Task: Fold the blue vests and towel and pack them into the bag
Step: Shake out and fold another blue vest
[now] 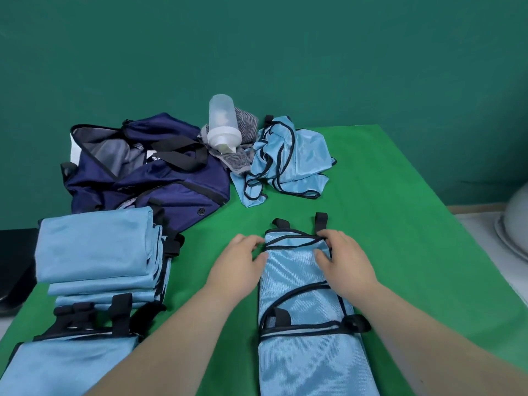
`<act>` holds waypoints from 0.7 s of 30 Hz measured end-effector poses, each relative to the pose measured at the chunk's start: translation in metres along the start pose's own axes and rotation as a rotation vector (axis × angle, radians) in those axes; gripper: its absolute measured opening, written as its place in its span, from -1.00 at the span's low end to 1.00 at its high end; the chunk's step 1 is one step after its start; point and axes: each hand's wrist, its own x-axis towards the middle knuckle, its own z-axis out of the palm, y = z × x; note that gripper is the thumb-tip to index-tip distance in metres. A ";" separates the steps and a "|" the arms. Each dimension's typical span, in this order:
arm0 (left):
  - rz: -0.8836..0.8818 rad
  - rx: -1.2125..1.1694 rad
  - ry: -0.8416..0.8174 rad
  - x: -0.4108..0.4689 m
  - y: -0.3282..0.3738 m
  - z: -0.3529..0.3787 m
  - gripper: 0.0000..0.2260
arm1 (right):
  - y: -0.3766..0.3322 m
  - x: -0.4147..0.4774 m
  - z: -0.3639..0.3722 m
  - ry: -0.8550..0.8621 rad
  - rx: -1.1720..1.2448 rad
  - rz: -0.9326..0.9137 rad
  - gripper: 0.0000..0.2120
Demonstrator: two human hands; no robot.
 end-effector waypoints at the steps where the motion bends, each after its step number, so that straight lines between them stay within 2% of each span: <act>1: 0.006 0.021 -0.030 0.006 0.000 0.000 -0.68 | 0.002 -0.001 0.001 0.005 0.010 -0.007 -0.58; 4: 0.004 0.067 -0.067 0.022 -0.003 -0.001 -0.77 | 0.006 -0.002 0.003 0.044 0.064 0.003 -0.56; 8: 0.003 -0.033 -0.104 0.040 -0.004 -0.007 -0.93 | 0.006 -0.002 0.006 0.062 0.053 -0.006 -0.57; 12: 0.105 0.050 -0.241 0.058 -0.004 -0.018 -0.93 | 0.007 -0.003 0.007 0.064 0.081 0.002 -0.60; 16: 0.167 0.119 -0.372 0.076 0.003 -0.032 -0.77 | 0.009 -0.004 0.007 0.069 0.113 0.025 -0.62; 19: 0.149 0.267 -0.470 0.084 0.012 -0.042 -0.86 | 0.011 -0.004 0.007 0.062 0.142 0.043 -0.62; 21: 0.172 0.315 -0.459 0.086 0.018 -0.044 -0.92 | 0.011 -0.005 0.006 0.059 0.167 0.056 -0.60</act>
